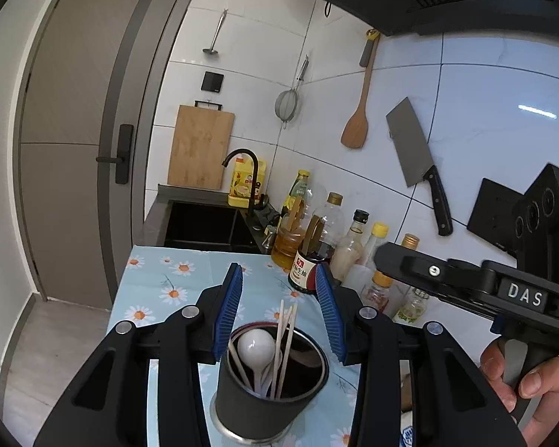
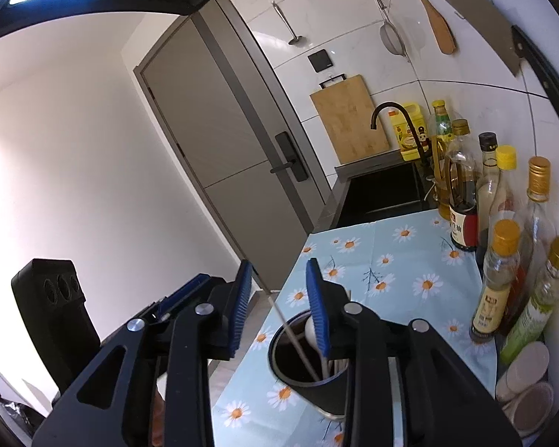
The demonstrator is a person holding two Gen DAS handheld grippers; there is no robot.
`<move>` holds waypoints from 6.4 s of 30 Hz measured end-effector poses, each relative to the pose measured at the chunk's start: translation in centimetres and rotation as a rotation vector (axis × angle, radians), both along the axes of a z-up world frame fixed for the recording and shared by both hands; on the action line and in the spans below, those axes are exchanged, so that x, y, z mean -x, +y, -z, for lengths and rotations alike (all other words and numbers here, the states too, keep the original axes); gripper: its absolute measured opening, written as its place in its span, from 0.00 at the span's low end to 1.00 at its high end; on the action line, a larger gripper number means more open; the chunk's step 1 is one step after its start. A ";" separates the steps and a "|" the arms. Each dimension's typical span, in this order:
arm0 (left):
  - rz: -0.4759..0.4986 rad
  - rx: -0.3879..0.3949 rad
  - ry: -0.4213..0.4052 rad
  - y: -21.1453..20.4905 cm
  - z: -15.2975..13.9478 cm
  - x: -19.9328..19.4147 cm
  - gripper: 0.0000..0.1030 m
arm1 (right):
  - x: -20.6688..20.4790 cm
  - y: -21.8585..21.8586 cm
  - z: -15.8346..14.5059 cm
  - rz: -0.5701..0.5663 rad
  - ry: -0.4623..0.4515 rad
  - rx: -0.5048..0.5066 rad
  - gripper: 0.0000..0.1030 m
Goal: Organize utensils
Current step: 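Lower both chopsticks into the black holder and open both grippers, then move both open grippers back over the remaining spoon and chopsticks, then grasp the white ceramic spoon by its handle with the left gripper, then grasp a wooden chopstick with the right gripper while the left gripper lifts the spoon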
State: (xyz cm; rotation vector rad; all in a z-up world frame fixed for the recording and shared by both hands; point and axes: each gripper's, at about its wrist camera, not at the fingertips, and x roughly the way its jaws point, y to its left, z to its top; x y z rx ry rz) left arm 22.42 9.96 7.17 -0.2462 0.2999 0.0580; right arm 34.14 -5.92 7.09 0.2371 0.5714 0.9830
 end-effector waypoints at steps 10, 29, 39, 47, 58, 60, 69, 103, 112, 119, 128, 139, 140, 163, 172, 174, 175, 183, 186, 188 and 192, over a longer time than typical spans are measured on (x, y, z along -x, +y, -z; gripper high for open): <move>0.018 -0.016 0.074 -1.4 0.5 4.7 0.39 | 4.4 -3.0 0.0 -0.037 0.021 -0.006 0.36; 0.142 0.021 0.383 -4.5 8.8 9.8 0.41 | 8.7 -6.4 6.5 -0.103 0.145 0.094 0.40; 0.215 0.052 0.585 -5.4 14.2 10.7 0.44 | 9.6 -7.4 10.8 -0.136 0.224 0.171 0.41; 0.294 0.092 0.704 -5.9 16.7 10.8 0.44 | 10.8 -7.5 14.4 -0.192 0.288 0.236 0.41; 0.384 0.112 0.878 -6.0 20.2 9.8 0.44 | 12.2 -7.4 18.0 -0.236 0.373 0.293 0.41; 0.393 0.099 0.901 -6.1 20.8 9.5 0.44 | 12.3 -7.4 18.4 -0.243 0.383 0.301 0.41; 0.433 0.081 0.963 -6.1 22.2 8.5 0.42 | 12.8 -7.5 19.7 -0.258 0.416 0.329 0.41; 0.440 -0.020 1.024 -9.1 22.5 8.2 0.09 | 13.7 -7.1 20.8 -0.244 0.448 0.339 0.41; 0.422 0.047 1.012 -7.3 22.3 8.5 0.07 | 13.5 -7.0 20.9 -0.240 0.452 0.346 0.41; 0.412 0.108 0.987 -6.5 21.8 9.1 0.07 | 13.5 -7.0 21.1 -0.245 0.456 0.348 0.41; 0.376 0.266 0.893 -3.9 20.5 10.5 0.07 | 13.4 -6.8 21.6 -0.259 0.491 0.337 0.41; 0.297 0.367 0.791 -2.5 19.6 12.7 0.07 | 12.9 -4.8 23.0 -0.289 0.675 0.332 0.41; 0.286 0.373 0.779 -2.3 19.4 13.1 0.07 | 12.7 -4.6 23.1 -0.271 0.705 0.340 0.41; 0.267 0.417 0.639 1.9 17.9 17.5 0.07 | 12.5 3.2 25.0 -0.114 0.831 0.786 0.12; 0.374 0.418 0.617 3.9 18.0 17.1 0.07 | 12.9 4.6 25.2 -0.016 0.823 0.881 0.06; 0.391 0.420 0.611 4.3 18.0 17.1 0.07 | 13.1 5.7 25.2 -0.009 0.801 0.922 0.07; 0.399 0.418 0.609 4.5 18.0 17.0 0.07 | 13.1 6.2 25.2 -0.005 0.791 0.943 0.07; 0.465 0.417 0.589 5.2 17.7 16.3 0.07 | 13.6 8.4 25.4 0.041 0.762 1.037 0.04; 0.474 0.418 0.580 5.3 17.4 16.2 0.07 | 13.5 8.8 25.7 0.044 0.779 1.019 0.04; 0.476 0.422 0.574 5.4 17.2 16.2 0.07 | 13.2 7.6 25.3 0.053 0.792 0.997 0.05; 0.467 0.419 0.568 5.8 16.6 15.9 0.07 | 12.7 5.1 24.3 0.052 0.786 0.944 0.05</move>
